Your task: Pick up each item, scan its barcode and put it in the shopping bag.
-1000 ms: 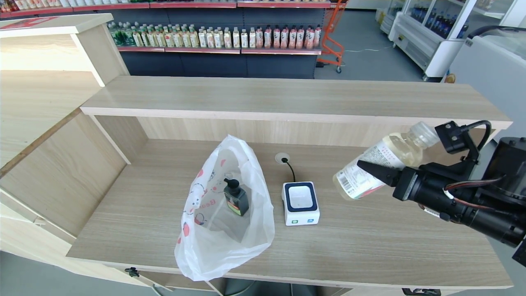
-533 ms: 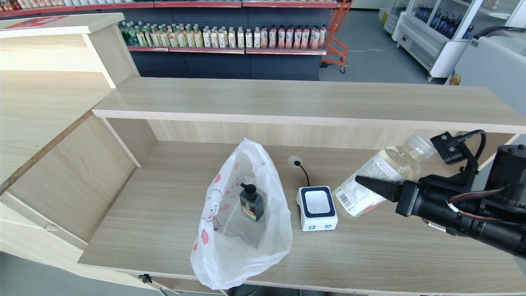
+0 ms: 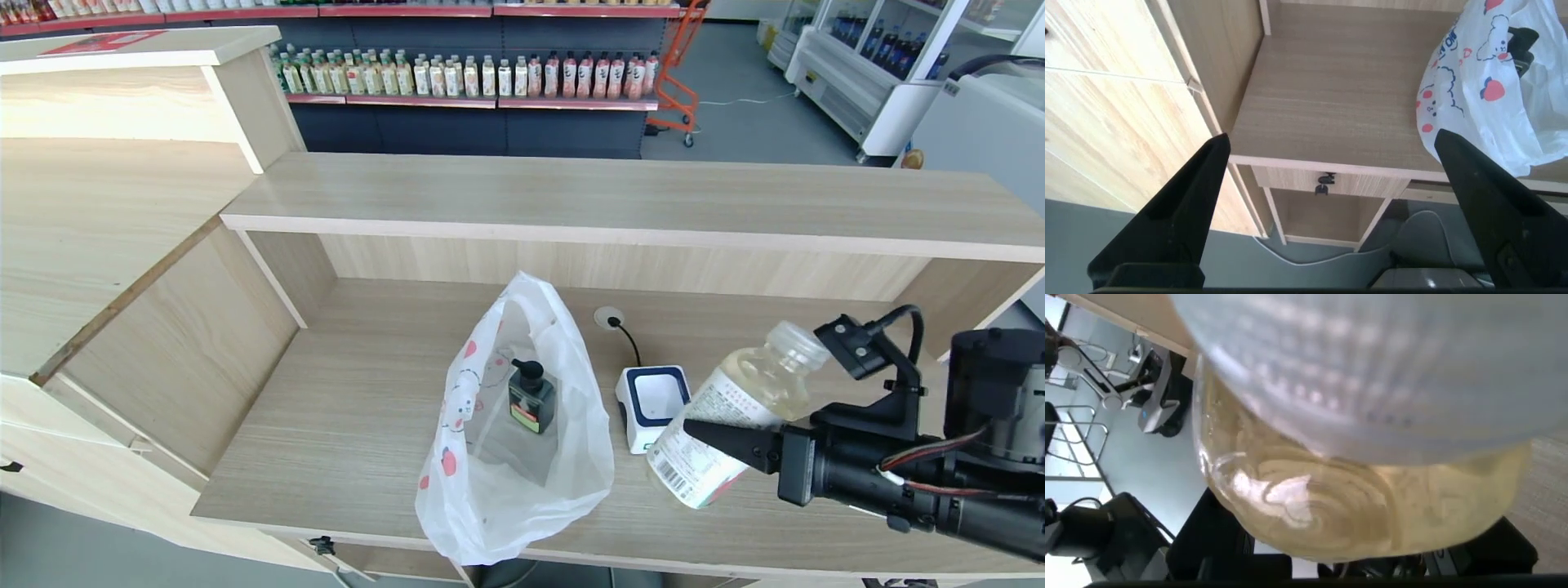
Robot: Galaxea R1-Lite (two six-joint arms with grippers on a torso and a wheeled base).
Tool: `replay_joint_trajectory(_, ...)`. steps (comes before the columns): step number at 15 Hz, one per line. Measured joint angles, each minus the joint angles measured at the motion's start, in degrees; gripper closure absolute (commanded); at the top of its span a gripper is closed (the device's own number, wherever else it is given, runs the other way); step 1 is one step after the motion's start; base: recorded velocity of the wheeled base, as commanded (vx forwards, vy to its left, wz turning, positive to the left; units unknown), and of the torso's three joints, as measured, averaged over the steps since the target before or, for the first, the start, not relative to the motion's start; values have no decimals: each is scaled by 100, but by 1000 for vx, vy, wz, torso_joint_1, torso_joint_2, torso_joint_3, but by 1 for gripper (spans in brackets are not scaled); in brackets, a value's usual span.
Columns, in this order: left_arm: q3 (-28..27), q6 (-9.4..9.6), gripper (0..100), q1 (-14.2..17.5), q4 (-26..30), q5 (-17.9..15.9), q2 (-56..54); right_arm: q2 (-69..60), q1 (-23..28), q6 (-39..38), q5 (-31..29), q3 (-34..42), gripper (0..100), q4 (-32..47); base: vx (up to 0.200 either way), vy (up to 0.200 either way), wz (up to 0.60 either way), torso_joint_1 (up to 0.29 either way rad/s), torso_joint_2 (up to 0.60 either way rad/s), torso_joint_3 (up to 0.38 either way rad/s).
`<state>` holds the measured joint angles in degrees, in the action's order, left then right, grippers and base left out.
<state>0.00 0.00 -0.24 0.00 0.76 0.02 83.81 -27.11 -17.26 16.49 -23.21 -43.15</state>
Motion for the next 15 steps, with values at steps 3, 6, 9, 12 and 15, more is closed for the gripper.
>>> replay_joint_trajectory(3,0,0,0,4,0,0,0,382,-43,946,-2,316,100,-138,0,0,0,0,0,0)
replay_joint_trajectory(6,0,0,0,-2,0,0,0,919,-180,1259,26,390,100,-972,0,0,0,0,0,0)
replay_joint_trajectory(9,0,0,0,-2,0,0,0,1630,-380,1398,90,299,100,-1892,0,0,0,0,0,0)
replay_joint_trajectory(12,0,0,0,-2,0,0,0,2178,-574,1719,343,23,100,-1987,0,0,0,0,0,0)
replay_joint_trajectory(15,0,0,0,-2,0,0,0,2520,-592,1893,784,-95,100,-2354,0,0,0,0,0,0)
